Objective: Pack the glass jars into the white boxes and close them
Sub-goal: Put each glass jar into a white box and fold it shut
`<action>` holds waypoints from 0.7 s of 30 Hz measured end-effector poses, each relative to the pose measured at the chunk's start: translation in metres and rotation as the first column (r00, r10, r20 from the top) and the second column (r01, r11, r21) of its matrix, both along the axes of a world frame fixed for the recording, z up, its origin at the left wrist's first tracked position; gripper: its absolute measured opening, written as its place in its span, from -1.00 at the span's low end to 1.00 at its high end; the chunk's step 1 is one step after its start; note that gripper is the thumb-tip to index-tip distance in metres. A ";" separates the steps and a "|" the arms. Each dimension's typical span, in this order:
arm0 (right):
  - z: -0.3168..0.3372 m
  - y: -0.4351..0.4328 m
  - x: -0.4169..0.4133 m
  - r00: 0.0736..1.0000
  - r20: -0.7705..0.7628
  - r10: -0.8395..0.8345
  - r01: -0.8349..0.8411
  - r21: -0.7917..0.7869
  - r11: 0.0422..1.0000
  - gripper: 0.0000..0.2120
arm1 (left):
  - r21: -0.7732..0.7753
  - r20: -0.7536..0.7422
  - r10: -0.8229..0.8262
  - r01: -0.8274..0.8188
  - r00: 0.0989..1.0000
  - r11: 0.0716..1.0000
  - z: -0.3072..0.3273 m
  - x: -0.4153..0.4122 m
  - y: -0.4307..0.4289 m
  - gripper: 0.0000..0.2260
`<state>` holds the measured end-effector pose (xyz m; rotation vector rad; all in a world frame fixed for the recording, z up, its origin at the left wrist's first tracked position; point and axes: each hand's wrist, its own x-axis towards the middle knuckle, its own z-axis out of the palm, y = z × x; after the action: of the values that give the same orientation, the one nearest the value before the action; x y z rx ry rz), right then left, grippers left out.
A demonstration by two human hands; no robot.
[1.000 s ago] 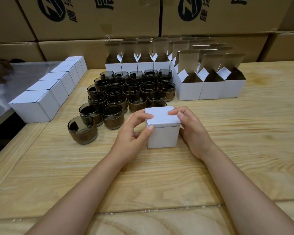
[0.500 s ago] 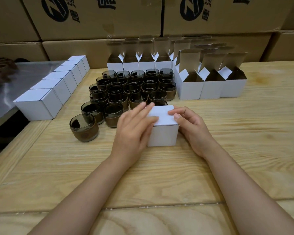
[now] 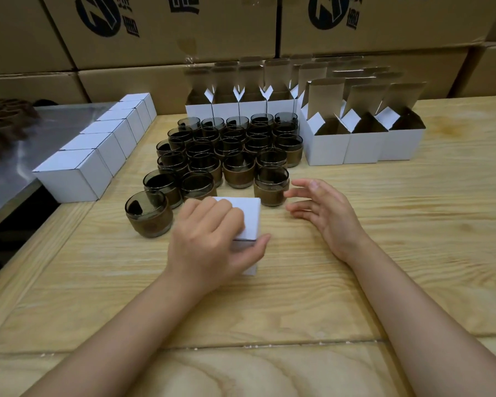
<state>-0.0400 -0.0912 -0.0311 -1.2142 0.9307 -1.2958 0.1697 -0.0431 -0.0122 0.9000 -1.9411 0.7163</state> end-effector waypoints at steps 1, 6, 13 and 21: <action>0.000 0.000 0.000 1.000 -0.022 0.005 -0.005 -0.006 1.000 -0.64 | -0.002 0.001 -0.005 0.005 1.000 1.000 0.001 0.010 0.002 -0.59; -0.002 -0.001 -0.001 0.997 -0.072 0.004 -0.005 -0.017 1.000 -0.75 | -0.009 0.004 0.042 -0.042 0.999 0.999 -0.003 0.067 0.013 -0.64; -0.003 0.000 0.000 0.997 -0.073 0.009 -0.011 -0.025 1.000 -0.79 | -0.029 0.050 0.207 -0.206 0.977 0.978 -0.006 0.140 0.022 -0.68; -0.004 -0.001 0.001 0.998 -0.066 0.024 -0.026 -0.036 0.999 -0.68 | 0.317 0.047 0.597 -0.579 0.801 0.751 0.000 0.212 -0.002 -0.73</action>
<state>-0.0395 -0.0923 -0.0352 -1.2996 0.9396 -1.2646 0.3812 -0.0447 -0.0118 1.7693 -1.7402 0.7207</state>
